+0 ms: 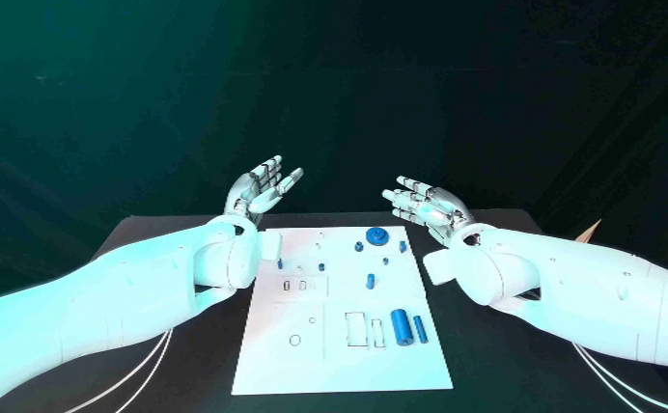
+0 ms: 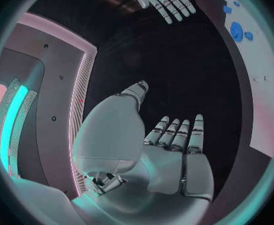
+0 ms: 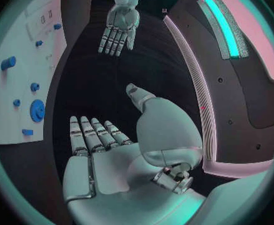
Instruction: Assemble the parts on the task board
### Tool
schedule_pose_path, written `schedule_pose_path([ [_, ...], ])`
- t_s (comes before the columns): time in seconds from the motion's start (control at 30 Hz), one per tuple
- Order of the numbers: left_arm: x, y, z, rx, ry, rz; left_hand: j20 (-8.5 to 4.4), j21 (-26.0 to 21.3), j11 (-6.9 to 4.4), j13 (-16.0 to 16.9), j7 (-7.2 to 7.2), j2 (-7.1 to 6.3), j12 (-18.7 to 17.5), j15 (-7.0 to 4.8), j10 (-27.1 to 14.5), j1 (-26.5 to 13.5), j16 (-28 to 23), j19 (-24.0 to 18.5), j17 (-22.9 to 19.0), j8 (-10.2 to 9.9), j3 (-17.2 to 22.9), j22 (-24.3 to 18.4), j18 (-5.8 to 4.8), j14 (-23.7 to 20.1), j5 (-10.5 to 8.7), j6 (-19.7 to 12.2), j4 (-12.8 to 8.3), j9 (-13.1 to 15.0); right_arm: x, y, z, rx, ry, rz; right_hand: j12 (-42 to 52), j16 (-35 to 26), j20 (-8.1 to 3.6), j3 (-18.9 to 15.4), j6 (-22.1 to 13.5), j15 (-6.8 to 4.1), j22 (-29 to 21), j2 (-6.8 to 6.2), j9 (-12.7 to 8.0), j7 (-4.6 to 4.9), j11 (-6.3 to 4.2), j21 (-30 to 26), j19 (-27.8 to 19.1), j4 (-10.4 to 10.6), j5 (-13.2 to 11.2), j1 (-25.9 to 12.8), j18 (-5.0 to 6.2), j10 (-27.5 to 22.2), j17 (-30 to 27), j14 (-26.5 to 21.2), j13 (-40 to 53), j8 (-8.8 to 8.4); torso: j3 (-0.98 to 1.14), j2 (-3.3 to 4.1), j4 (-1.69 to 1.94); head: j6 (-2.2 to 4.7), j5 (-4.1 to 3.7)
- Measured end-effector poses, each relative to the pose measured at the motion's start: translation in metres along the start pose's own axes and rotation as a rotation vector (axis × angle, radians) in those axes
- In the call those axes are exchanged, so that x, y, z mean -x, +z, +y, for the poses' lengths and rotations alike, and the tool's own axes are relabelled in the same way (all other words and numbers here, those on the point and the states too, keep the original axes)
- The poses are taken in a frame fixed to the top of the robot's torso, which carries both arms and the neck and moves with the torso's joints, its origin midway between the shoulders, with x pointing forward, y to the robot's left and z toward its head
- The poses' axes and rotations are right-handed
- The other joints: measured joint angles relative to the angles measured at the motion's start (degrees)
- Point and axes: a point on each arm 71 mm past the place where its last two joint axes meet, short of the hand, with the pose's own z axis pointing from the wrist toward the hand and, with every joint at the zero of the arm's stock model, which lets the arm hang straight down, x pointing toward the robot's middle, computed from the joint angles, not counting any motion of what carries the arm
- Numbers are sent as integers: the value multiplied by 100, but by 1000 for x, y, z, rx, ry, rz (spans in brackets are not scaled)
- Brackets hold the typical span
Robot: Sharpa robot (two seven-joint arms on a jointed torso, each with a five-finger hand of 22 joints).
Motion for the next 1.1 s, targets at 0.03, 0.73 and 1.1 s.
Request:
schedule_pose_path([
  [0.03, 0, 0, 0, 0, 0, 1, 80, 49, 41, 4, 0, -24, 0, 22, 41, 203, 0, 81, 2, 54, 124, 5, 207, 22, 0, 3, 123, 4, 0, 1, 0, -6, -5, 13, 0, 26, 1, 2, 94, 1, 1, -51, 2, 29, 17, 0, 1, -2, 0, 96, 0, 19, 5, 5, 3, 0, 0, 0, 0, 0, 1],
  [0.73, 22, -17, -10, -16, -22, 36, 106, 444, 242, 124, 138, 21, 142, 107, 1964, 384, 416, 1887, 307, 422, 276, 193, 210, 2187, 0, 1608, -26, 252, 27, 15, 31, 227, -656, 52, 245, 600, 7, 637, 3269, -418, 165, -420, 478, 358, -290, 356, 2720, -643, 1, 1016, 566, 3632, 344, 3459, 167, 711, -51, 149, 98, -119, -73],
  [1.1, 21, -30, -26, -37, -46, 99, -4, 994, 130, 199, 400, -62, 285, -171, 3874, 463, 934, 3253, 804, 797, 663, 309, 216, 4026, 0, 3059, -206, 466, 25, 24, 46, 259, -1015, 118, 244, 861, -225, 703, 4054, -740, 210, -602, 591, 445, -520, 383, 3840, -704, 1, 1197, 576, 4610, 557, 4556, 191, 867, -81, 370, 193, -71, -190],
])
